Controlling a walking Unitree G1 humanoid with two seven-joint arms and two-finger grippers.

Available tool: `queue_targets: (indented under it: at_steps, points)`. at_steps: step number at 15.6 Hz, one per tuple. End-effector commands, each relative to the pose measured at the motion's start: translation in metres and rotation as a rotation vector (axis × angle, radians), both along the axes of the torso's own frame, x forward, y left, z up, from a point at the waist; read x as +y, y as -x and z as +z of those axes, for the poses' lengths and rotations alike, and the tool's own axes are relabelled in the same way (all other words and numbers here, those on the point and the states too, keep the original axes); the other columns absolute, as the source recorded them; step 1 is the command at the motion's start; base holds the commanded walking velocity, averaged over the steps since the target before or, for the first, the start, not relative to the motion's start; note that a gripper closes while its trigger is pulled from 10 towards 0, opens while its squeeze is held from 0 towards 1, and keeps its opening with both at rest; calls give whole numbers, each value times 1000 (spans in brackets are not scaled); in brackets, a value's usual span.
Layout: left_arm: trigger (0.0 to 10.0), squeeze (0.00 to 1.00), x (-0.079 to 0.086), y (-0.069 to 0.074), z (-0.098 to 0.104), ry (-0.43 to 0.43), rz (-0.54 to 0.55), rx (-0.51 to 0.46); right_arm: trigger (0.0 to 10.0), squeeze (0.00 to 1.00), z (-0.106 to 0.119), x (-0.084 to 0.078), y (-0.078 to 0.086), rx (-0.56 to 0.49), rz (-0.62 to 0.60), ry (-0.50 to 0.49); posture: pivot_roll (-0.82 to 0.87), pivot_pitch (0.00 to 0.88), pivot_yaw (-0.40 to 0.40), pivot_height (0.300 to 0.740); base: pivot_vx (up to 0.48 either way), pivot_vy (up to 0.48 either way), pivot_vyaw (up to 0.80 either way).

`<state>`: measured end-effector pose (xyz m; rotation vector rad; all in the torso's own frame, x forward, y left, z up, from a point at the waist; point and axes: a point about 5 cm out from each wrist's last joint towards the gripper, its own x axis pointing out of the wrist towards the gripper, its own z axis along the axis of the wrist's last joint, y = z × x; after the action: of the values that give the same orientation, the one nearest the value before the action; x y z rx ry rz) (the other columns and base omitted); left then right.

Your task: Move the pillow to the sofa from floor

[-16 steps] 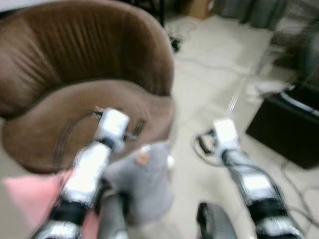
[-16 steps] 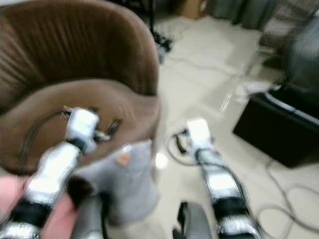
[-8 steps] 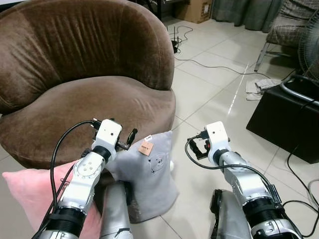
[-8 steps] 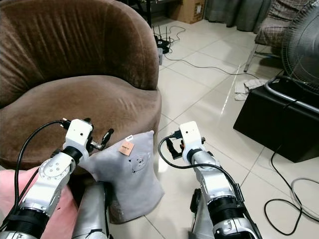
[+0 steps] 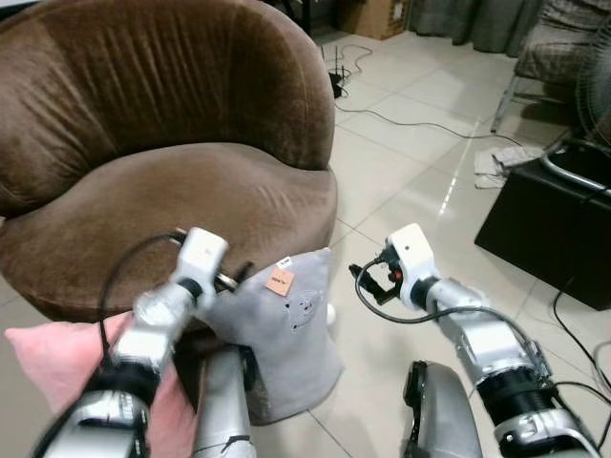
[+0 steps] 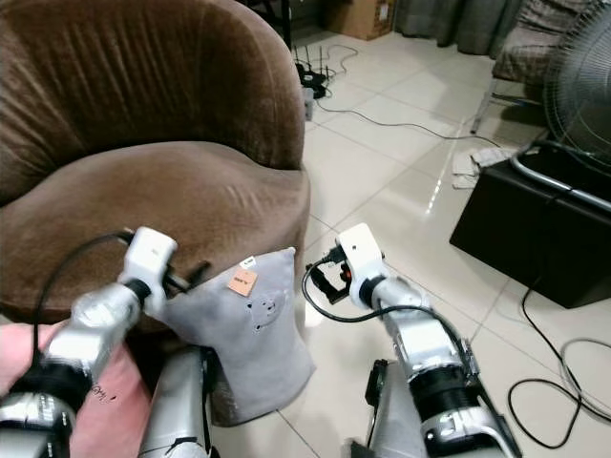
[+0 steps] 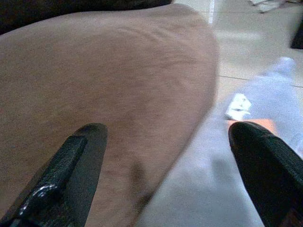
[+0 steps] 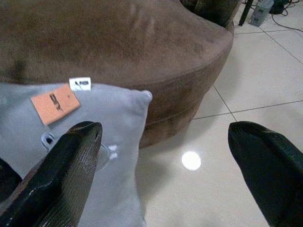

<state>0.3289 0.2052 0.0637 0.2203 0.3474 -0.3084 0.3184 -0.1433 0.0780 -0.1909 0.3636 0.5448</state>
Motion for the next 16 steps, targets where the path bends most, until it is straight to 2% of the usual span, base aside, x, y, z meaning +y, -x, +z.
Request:
queue_targets:
  at_steps: [1,2,4,6,7,9,10,11,12,13,14,15,16]
  points:
    - [10000,1000,6,-1,-5,1,40,42,10000,0,1,1,-2,-2,36,26,11,0,6,480,0,0,0]
    - [10000,1000,7,-2,-7,6,55,67,10000,0,5,2,-4,-37,43,20,3,0,9,480,0,0,0]
    - [10000,1000,12,-4,-11,0,86,111,10000,0,7,9,-6,-24,90,-19,-25,0,11,480,0,0,0]
    - [10000,1000,10,-9,-5,32,60,85,10000,0,0,6,6,-5,116,24,-35,0,-13,480,0,0,0]
    - [10000,1000,7,-8,-2,76,22,30,10000,0,-5,-1,23,-7,101,37,-44,0,-28,480,0,0,0]
    - [10000,1000,-4,-19,24,62,-10,-201,10000,0,-2,-6,26,-51,5,8,-52,0,-39,480,0,0,0]
    - [10000,0,-7,-25,38,0,-14,-294,10000,0,2,-4,25,-56,-12,-7,-40,38,-54,480,0,0,0]
    - [10000,0,-9,-27,43,10,-33,-300,10000,0,4,-2,26,-59,-1,-8,-37,41,-49,480,0,0,0]
    - [10000,0,-15,-27,38,35,-103,-241,10000,0,6,3,27,-58,40,-4,-48,62,-41,480,0,0,0]
    - [10000,0,-16,-21,26,16,-167,-155,10000,0,9,7,28,-45,92,-10,-73,79,-33,480,0,0,0]
    - [10000,0,-12,-21,25,41,-161,-134,10000,0,11,11,30,-34,131,-11,-98,104,-35,480,0,0,0]
    - [10000,0,-14,-26,31,140,-177,-92,10000,0,11,11,33,-3,178,3,-108,123,-49,480,0,0,0]
    - [10000,918,-13,-26,32,142,-261,-21,10000,0,9,11,41,34,218,11,-121,123,-63,480,0,0,0]
